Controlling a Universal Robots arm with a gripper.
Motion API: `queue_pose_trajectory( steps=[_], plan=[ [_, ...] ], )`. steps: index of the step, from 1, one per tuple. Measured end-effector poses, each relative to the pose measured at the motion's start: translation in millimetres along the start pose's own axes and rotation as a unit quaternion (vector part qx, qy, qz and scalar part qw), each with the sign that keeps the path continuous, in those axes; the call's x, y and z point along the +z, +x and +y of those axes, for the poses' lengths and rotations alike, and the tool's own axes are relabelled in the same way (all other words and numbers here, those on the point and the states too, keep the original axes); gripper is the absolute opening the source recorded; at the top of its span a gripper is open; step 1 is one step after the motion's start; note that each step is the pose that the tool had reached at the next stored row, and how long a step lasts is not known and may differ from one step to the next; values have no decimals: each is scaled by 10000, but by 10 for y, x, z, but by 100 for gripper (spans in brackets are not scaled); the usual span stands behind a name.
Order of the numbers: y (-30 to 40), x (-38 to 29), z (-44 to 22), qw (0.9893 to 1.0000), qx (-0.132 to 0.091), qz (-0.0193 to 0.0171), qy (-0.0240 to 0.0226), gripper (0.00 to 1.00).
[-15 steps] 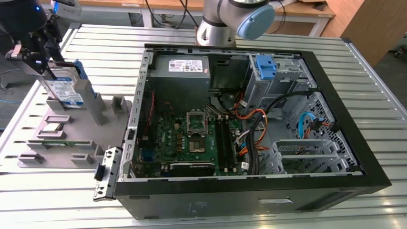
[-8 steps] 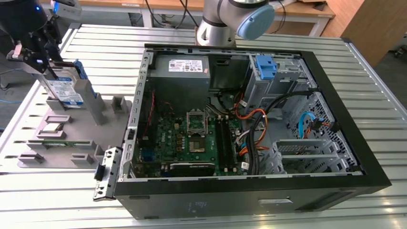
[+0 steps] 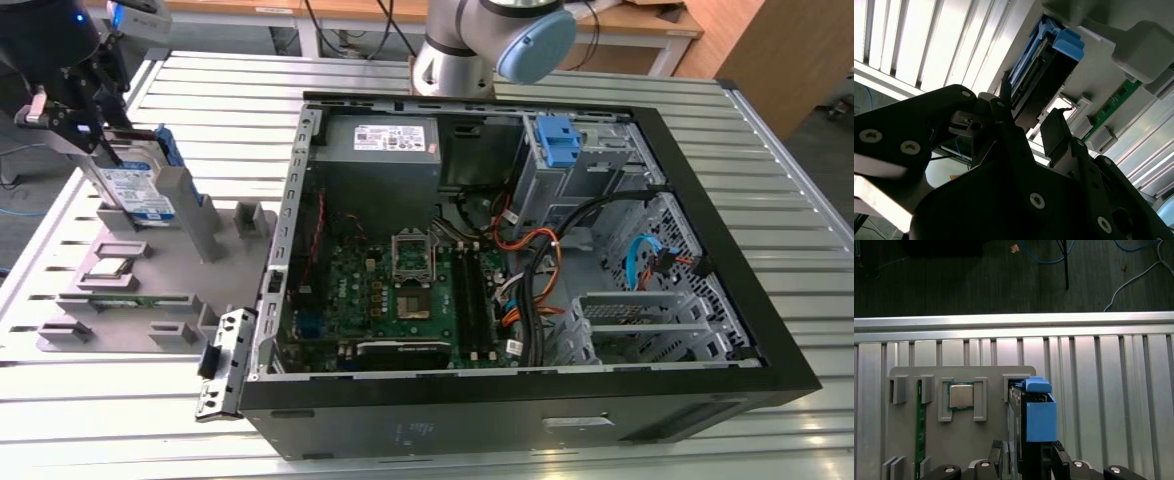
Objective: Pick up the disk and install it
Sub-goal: 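Pick up the disk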
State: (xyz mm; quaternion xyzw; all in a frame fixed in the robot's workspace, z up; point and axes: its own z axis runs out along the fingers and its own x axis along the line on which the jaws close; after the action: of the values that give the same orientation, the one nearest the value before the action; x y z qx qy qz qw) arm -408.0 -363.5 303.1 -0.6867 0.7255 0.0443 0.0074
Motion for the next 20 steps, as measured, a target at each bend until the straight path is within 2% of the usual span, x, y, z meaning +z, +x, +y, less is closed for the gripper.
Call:
queue_pose_trajectory(
  steps=[3,10,20],
  plan=[
    [-4,0,-3,10000,-11,1,-1,51],
    [-6,1,-15,9998,-208,9,-16,51],
    [-9,3,-44,9997,-247,12,-19,51]
  ],
)
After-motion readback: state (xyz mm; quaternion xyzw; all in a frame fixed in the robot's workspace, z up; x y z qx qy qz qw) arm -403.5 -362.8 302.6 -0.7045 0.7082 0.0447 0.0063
